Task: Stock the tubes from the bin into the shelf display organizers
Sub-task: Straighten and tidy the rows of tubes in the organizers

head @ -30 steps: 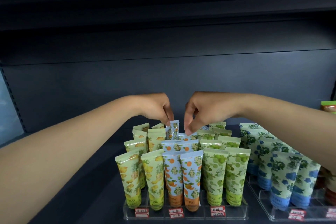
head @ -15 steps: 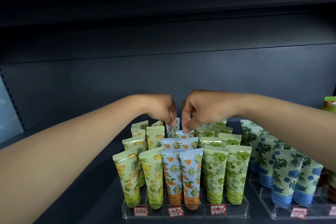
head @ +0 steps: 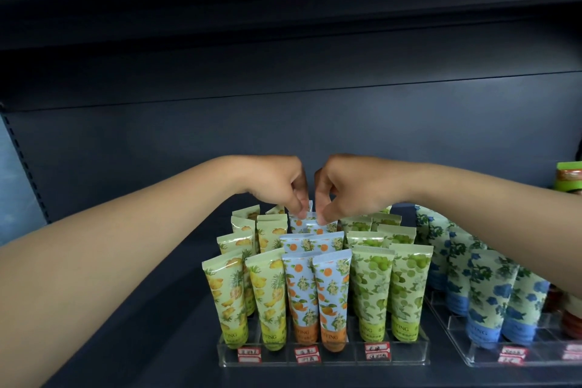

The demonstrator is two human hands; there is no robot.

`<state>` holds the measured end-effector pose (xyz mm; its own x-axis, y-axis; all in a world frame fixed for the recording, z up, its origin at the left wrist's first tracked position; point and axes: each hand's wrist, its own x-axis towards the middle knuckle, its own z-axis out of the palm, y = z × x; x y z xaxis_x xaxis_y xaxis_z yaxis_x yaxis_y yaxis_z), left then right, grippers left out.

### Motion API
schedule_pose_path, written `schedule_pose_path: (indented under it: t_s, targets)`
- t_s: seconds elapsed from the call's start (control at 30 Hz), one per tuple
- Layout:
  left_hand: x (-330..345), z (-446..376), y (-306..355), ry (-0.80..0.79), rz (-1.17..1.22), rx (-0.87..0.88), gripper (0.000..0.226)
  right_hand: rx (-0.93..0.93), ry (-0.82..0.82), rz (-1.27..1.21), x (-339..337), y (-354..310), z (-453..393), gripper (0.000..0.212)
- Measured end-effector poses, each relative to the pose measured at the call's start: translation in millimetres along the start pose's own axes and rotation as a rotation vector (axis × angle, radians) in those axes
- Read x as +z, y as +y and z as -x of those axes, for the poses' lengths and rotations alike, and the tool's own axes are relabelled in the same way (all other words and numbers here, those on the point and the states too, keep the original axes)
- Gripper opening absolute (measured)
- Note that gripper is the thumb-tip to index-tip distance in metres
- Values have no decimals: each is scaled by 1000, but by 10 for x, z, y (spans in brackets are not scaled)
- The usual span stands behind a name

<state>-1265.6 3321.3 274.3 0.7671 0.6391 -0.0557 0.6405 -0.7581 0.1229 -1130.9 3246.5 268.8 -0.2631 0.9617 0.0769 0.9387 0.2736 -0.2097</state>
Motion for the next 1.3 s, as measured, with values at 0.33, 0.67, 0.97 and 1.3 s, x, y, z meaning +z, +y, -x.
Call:
schedule_pose_path:
  t_s: [0.33, 0.67, 0.97, 1.3]
  targets:
    - [-26, 48, 60, -49, 24, -23, 6, 15, -31, 17, -28, -32, 31, 11]
    - [-27, 78, 75, -32, 64, -35, 7, 10, -35, 34, -33, -48, 48, 13]
    - [-66, 96, 87, -49, 68, -29, 8, 4, -42, 40, -73, -35, 35, 9]
    - [-122, 95, 47, -25, 184, -45, 6, 93, 52, -27, -276, 217, -107, 5]
